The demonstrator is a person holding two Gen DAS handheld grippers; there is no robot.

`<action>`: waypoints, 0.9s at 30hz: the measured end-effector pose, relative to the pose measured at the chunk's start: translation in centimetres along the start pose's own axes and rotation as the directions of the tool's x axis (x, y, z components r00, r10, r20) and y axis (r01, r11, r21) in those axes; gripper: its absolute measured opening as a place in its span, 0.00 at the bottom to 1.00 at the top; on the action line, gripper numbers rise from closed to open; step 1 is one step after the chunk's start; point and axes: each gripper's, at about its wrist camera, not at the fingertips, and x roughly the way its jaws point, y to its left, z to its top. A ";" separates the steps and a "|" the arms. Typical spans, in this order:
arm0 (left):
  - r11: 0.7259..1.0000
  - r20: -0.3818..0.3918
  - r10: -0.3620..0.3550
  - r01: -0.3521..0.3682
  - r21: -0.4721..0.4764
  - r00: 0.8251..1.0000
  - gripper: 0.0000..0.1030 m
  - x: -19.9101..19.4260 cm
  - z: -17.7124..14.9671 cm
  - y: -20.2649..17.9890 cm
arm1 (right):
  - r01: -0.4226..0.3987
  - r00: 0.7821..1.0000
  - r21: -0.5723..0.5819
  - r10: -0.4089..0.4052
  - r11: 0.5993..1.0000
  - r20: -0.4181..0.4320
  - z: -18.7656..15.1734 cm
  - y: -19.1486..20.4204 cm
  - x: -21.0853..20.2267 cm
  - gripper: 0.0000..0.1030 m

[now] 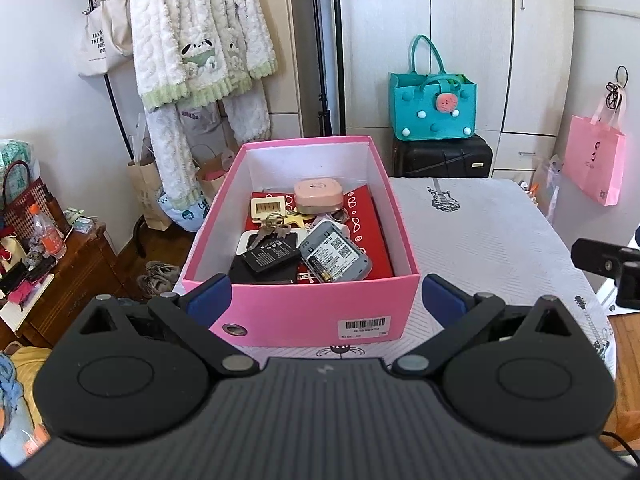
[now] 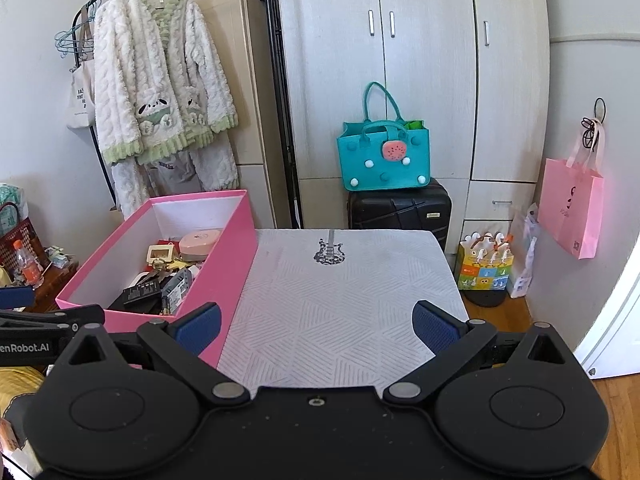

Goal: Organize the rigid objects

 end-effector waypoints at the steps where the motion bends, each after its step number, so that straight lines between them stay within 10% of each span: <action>1: 1.000 0.000 0.001 -0.001 0.000 1.000 1.00 0.0 0.0 0.0 | 0.002 1.000 0.000 -0.002 1.000 0.000 0.0 0.0 0.0 1.00; 27: 0.998 -0.007 0.042 -0.042 0.043 0.999 1.00 0.2 -0.3 -0.9 | 0.040 0.999 0.016 -0.040 0.999 -0.002 -0.3 0.1 0.7 1.00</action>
